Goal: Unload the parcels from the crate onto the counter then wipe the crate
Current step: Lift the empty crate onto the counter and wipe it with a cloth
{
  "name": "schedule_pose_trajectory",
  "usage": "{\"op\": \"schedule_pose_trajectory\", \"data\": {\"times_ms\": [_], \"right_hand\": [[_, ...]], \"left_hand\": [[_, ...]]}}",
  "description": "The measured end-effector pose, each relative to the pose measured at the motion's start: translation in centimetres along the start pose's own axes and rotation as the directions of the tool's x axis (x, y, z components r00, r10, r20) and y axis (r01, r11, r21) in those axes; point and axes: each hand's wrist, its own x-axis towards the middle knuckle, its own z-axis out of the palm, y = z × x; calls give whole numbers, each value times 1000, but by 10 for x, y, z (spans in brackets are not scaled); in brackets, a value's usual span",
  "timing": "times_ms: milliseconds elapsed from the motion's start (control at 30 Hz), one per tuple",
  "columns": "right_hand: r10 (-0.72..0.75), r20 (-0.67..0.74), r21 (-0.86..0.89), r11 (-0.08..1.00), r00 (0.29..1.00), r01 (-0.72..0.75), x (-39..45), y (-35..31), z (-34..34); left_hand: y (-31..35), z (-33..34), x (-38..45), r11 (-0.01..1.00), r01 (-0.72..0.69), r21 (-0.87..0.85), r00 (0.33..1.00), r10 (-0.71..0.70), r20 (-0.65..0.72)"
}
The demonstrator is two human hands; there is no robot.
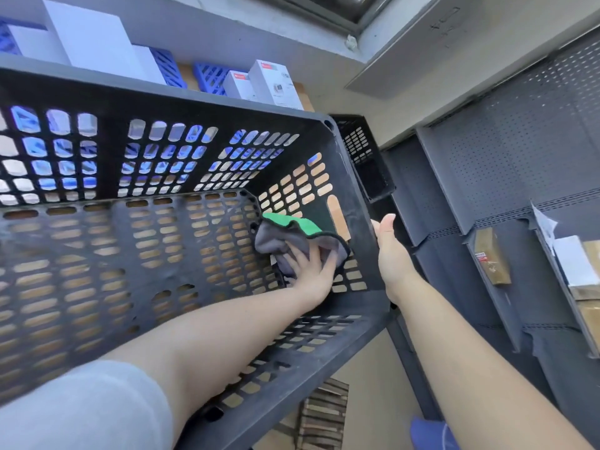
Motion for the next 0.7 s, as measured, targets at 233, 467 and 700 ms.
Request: {"op": "schedule_pose_trajectory", "data": {"times_ms": [233,467,700], "right_hand": [[-128,122,238,966,984,96,-4,-5,-7],[-154,199,355,932,968,75,-6,-7,-7],[-147,180,331,940,973,81,-8,-7,-10]], "left_hand": [[23,23,-41,964,-243,104,962,226,156],[17,34,-33,834,-446,325,886,360,292],[18,13,-46,859,-433,272,884,347,313]]}}
